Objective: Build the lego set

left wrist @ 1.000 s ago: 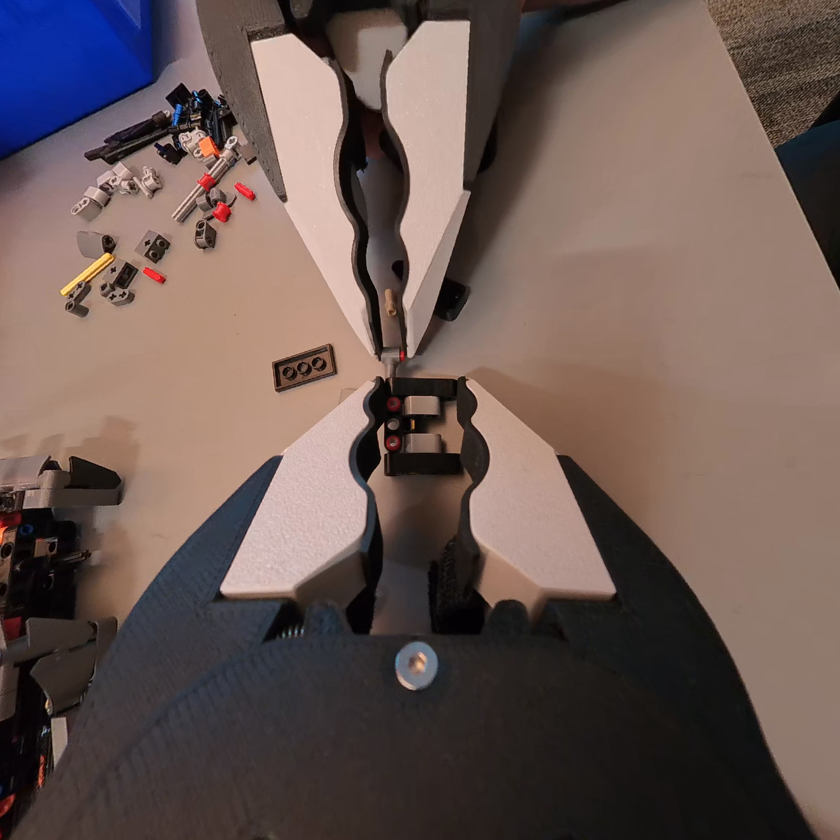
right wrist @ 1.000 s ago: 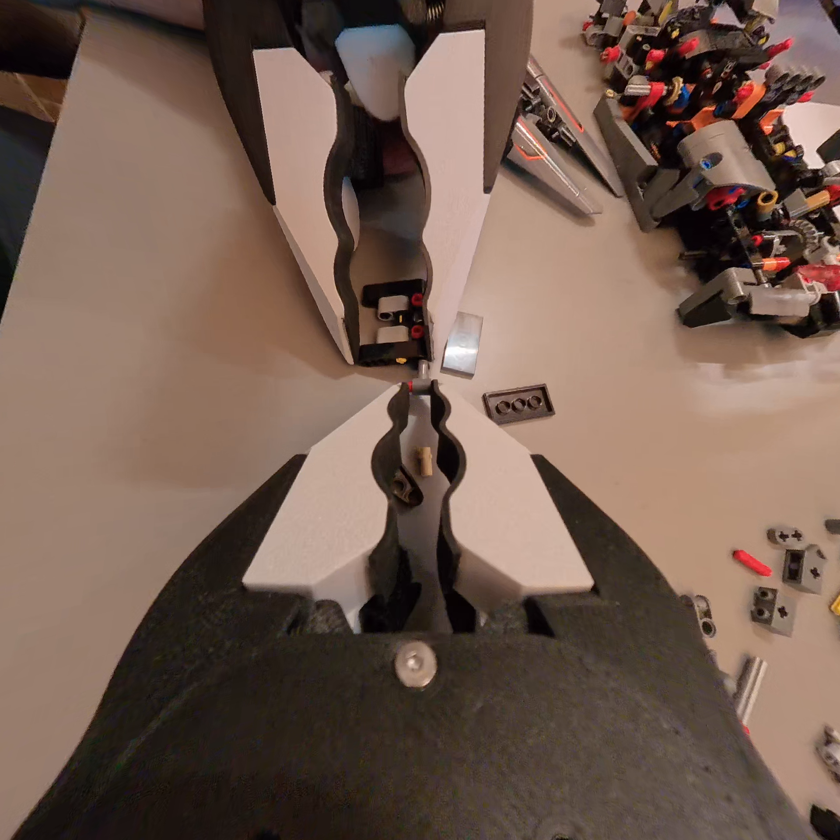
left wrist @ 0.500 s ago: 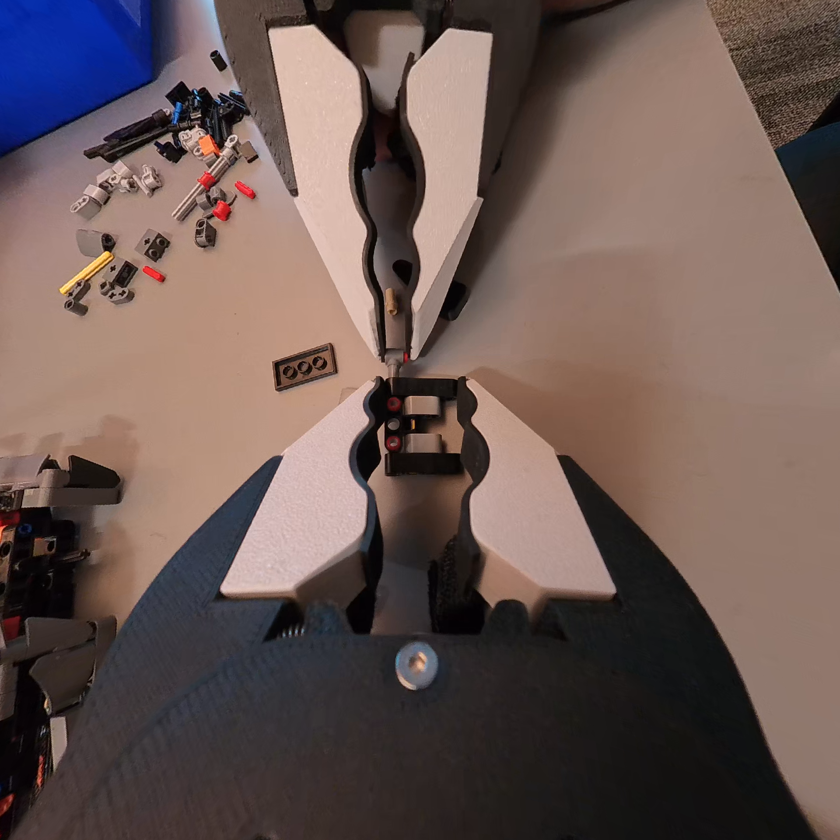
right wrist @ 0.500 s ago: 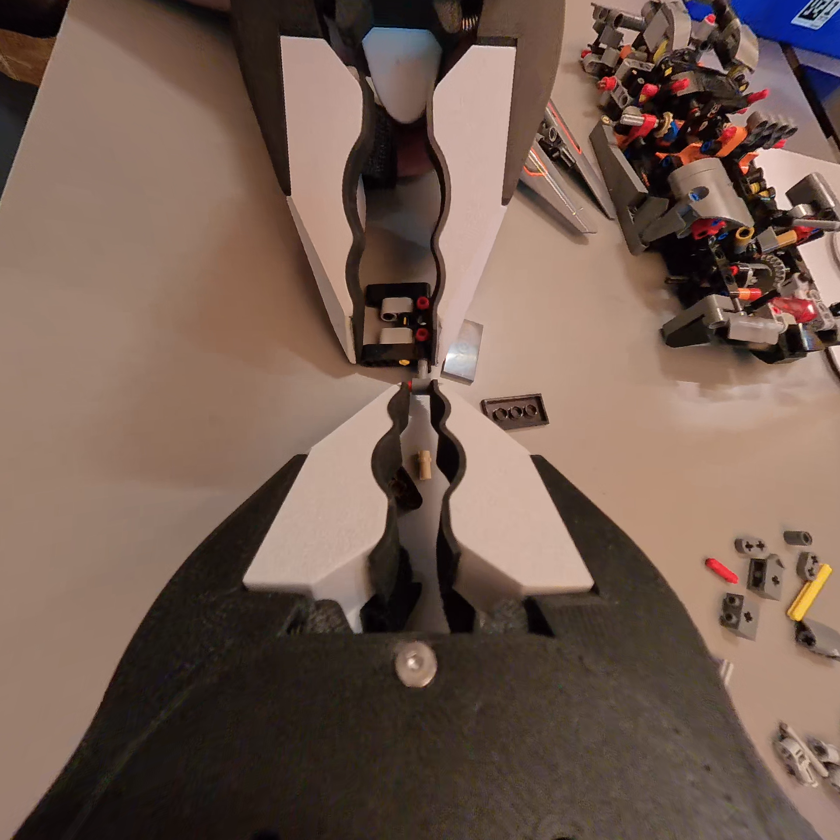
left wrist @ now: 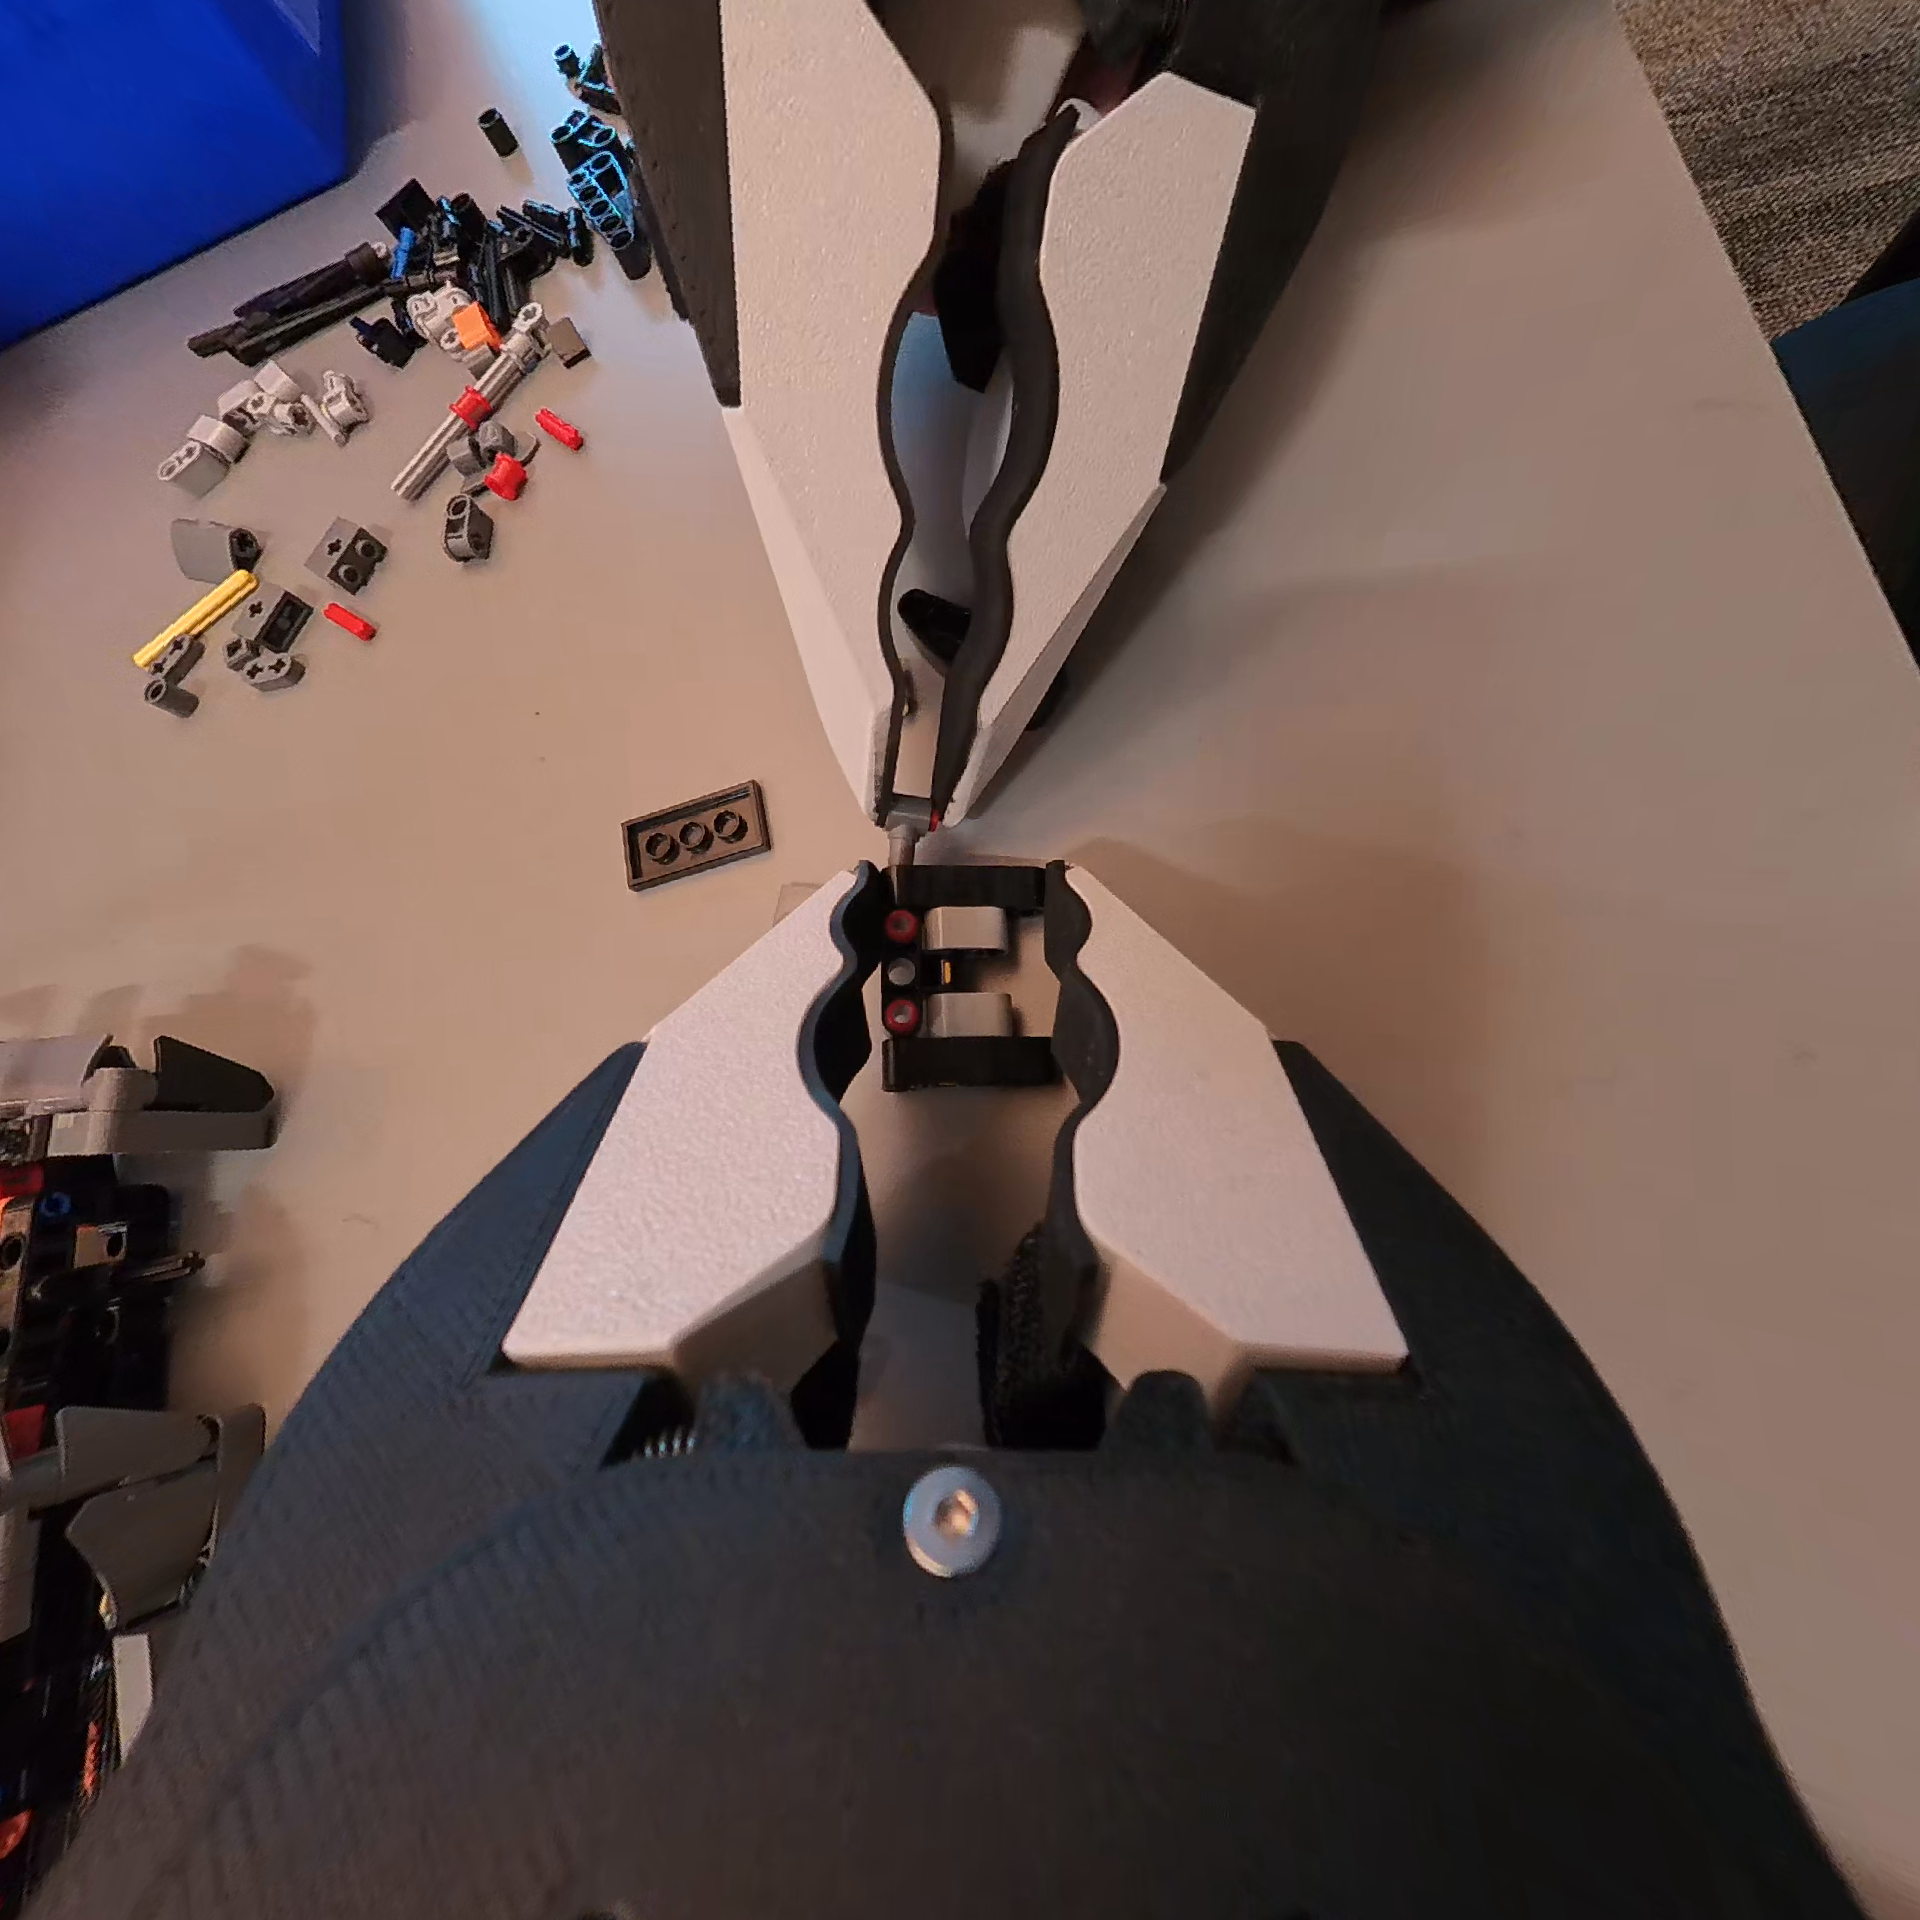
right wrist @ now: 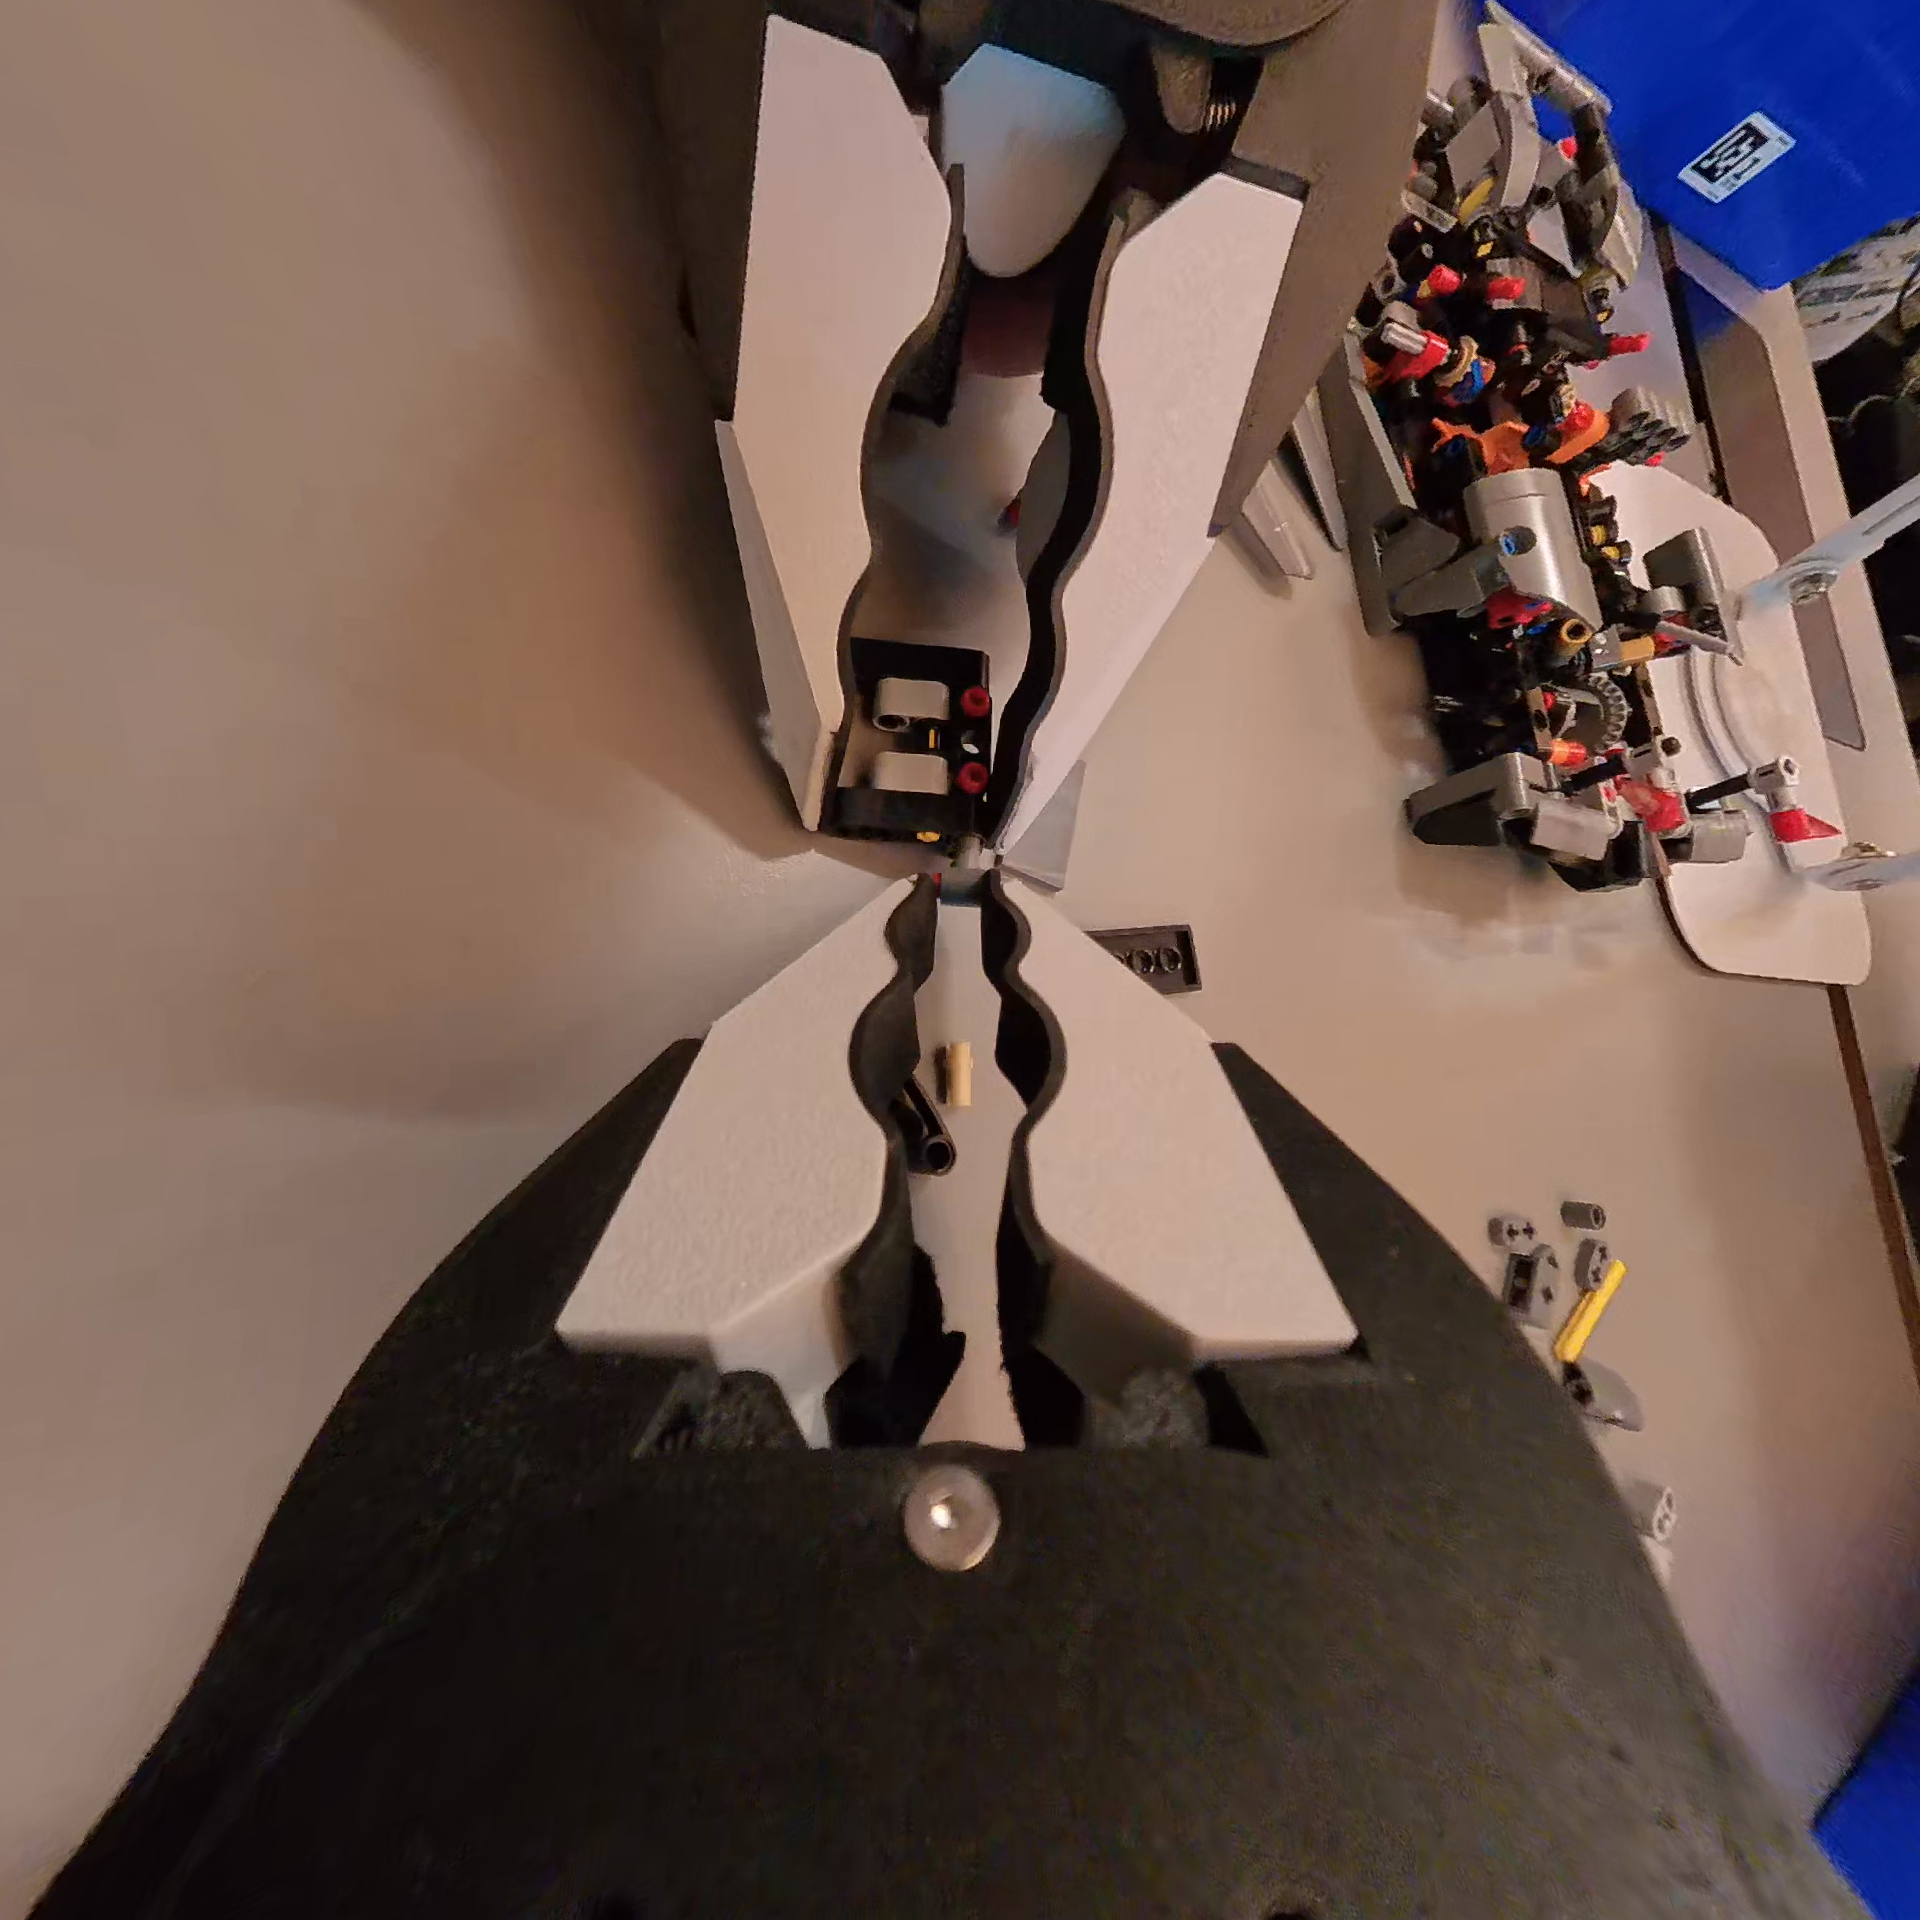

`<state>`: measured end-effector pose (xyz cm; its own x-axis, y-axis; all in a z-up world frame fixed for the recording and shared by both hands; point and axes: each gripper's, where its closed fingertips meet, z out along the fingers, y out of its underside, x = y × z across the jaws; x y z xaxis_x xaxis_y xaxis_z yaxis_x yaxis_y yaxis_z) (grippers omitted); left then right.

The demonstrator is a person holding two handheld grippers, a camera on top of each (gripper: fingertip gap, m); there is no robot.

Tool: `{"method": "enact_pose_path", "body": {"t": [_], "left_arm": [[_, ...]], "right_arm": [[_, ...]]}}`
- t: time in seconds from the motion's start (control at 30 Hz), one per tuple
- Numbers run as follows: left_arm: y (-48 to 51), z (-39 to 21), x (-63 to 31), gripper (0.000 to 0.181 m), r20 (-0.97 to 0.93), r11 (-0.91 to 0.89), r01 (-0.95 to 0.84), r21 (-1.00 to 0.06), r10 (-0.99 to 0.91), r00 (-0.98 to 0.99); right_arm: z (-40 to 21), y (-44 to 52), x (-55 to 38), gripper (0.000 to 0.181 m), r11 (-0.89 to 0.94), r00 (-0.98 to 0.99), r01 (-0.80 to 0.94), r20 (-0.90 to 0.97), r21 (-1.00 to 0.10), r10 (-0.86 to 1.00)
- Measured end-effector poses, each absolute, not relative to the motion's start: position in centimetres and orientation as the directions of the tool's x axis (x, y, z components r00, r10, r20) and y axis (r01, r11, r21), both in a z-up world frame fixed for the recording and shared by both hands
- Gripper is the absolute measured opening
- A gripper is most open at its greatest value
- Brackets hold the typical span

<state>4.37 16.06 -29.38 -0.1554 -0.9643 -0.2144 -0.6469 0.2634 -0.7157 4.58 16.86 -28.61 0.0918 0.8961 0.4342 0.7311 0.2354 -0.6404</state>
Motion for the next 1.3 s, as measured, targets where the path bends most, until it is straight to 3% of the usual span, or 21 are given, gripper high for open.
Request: {"method": "enact_pose_path", "body": {"t": [1.3], "left_arm": [[16.13,-29.53,4.45,0.03,-0.22,0.269,-0.648,-0.712,-0.963,-0.158]], "right_arm": [[-28.7,16.89,4.25,0.006,0.172,0.091,0.658,0.304,-0.733,0.948]]}}
